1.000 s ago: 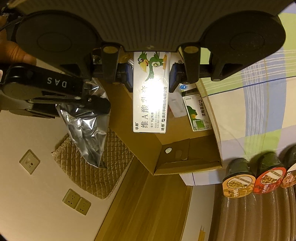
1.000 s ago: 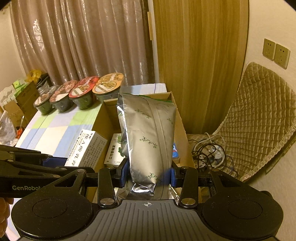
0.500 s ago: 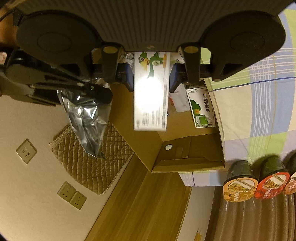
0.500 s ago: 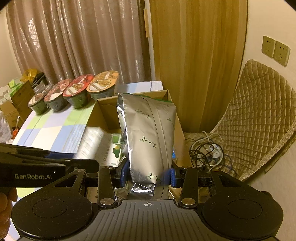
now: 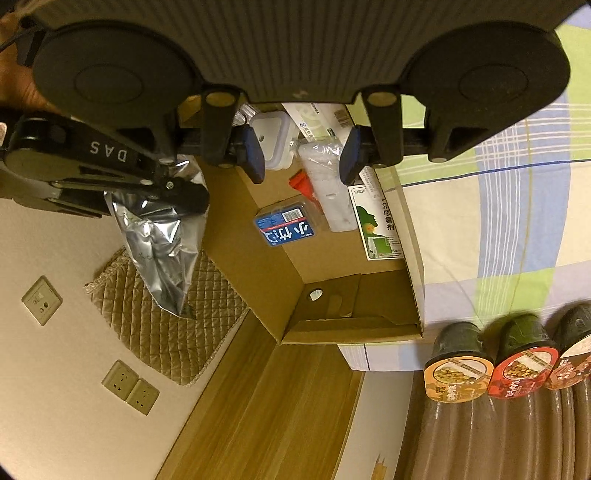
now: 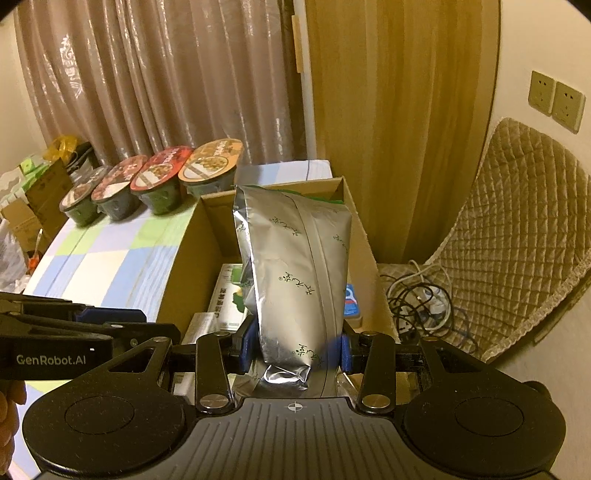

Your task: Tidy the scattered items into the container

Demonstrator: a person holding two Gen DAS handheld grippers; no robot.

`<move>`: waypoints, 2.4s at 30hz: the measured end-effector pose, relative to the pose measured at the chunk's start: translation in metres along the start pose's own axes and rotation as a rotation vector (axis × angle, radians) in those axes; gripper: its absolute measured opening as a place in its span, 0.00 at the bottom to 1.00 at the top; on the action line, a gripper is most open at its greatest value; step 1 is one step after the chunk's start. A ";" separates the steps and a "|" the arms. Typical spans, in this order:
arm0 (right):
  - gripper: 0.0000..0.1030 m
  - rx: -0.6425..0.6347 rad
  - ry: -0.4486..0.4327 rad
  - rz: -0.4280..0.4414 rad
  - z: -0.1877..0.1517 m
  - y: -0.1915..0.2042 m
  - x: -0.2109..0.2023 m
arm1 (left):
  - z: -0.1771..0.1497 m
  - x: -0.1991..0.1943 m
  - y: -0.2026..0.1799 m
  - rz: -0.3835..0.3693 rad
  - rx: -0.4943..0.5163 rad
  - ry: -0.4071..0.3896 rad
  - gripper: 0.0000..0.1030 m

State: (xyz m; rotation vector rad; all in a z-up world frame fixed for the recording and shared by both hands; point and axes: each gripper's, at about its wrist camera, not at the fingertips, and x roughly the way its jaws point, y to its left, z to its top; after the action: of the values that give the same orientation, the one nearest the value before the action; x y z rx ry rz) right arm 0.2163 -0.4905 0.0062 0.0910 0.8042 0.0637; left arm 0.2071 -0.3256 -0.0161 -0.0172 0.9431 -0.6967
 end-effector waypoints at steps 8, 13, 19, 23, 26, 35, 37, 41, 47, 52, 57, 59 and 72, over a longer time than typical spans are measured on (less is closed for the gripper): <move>0.44 -0.015 -0.005 0.000 0.006 0.004 0.000 | 0.000 -0.005 0.003 -0.002 -0.004 -0.008 0.38; 0.44 -0.025 -0.004 -0.001 0.013 0.008 0.005 | -0.001 -0.009 0.007 0.006 -0.012 -0.013 0.38; 0.44 -0.040 0.002 0.002 0.021 0.015 0.018 | -0.005 -0.011 0.019 0.027 -0.025 -0.012 0.40; 0.44 -0.028 -0.015 0.000 0.029 0.021 0.025 | -0.007 -0.013 0.027 0.041 -0.039 -0.015 0.40; 0.73 -0.025 -0.024 0.008 0.035 0.024 0.030 | -0.007 -0.014 0.031 0.047 -0.047 -0.016 0.40; 0.84 0.021 -0.083 0.001 0.024 0.018 0.009 | -0.018 -0.024 0.042 0.052 -0.080 -0.020 0.42; 0.84 0.044 -0.080 0.006 0.014 0.016 0.001 | -0.021 -0.028 0.043 0.054 -0.083 -0.022 0.42; 0.84 0.089 -0.070 0.017 -0.011 0.016 -0.013 | -0.027 -0.037 0.042 0.062 -0.081 -0.028 0.48; 0.84 0.155 -0.059 0.032 -0.045 0.023 -0.038 | -0.038 -0.056 0.036 0.075 -0.079 -0.041 0.58; 0.84 0.176 -0.068 0.028 -0.063 0.028 -0.065 | -0.047 -0.074 0.026 0.077 -0.075 -0.056 0.72; 0.84 0.175 -0.088 0.014 -0.074 0.030 -0.095 | -0.055 -0.096 0.015 0.081 -0.078 -0.087 0.90; 0.84 0.172 -0.095 0.008 -0.078 0.031 -0.106 | -0.058 -0.105 0.010 0.089 -0.074 -0.102 0.95; 0.85 0.140 -0.112 -0.023 -0.097 0.041 -0.170 | -0.091 -0.159 -0.023 0.131 -0.065 -0.157 0.99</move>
State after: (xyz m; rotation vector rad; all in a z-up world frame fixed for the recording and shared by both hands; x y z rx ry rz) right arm 0.0278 -0.4596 0.0654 0.2153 0.6975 -0.0195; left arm 0.0653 -0.2299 0.0527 -0.0662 0.8083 -0.5358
